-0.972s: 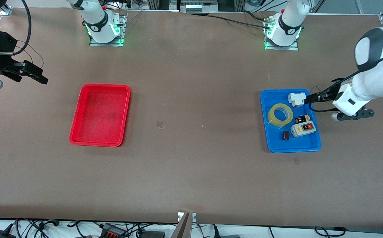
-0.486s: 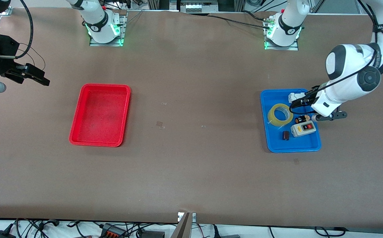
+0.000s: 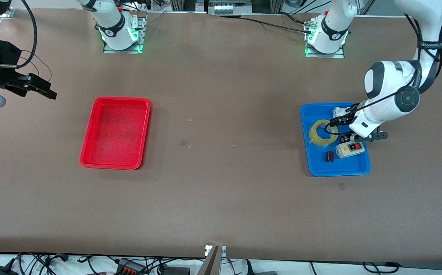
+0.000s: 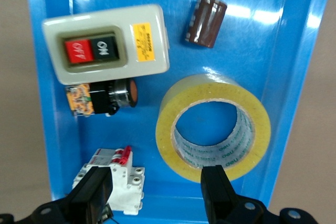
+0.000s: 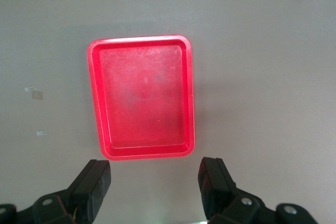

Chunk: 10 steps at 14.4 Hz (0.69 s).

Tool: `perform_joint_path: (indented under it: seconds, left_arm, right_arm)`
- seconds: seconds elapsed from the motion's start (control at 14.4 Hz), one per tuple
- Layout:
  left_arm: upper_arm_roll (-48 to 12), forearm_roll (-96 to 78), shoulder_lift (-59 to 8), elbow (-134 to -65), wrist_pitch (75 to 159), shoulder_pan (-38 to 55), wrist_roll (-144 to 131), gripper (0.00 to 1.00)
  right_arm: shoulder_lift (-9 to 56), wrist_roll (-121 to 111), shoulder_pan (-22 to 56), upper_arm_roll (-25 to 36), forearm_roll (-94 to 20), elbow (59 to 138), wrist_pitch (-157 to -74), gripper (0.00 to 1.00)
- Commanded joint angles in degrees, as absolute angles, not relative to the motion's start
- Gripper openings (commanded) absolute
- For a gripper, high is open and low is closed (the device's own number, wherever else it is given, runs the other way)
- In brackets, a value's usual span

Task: Place and move tape with both arms
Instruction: 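Lower the left gripper onto the tape roll rim and close it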

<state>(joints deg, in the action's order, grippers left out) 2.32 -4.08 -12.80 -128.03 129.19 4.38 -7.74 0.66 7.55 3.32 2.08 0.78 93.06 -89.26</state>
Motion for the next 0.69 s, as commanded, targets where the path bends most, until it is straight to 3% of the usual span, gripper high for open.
perform_joint_path:
  seconds: [0.0,0.56,0.62]
  left_arm:
    - [2.2,-3.3,-15.5,-127.8,130.6,5.3,-6.9,1.0]
    - [2.2,-1.6,-19.8,-127.4,132.4,6.0,-7.0,0.99]
    - [2.1,-1.6,-19.9,-127.3,132.4,6.0,-7.0,0.94]
  right_arm:
    - [0.2,6.6,3.0,2.2,-0.2,93.3,-89.4,0.98]
    - [0.2,6.6,3.0,2.3,-0.2,93.3,-89.4,0.98]
    - [0.2,6.6,3.0,2.2,-0.2,93.3,-89.4,0.98]
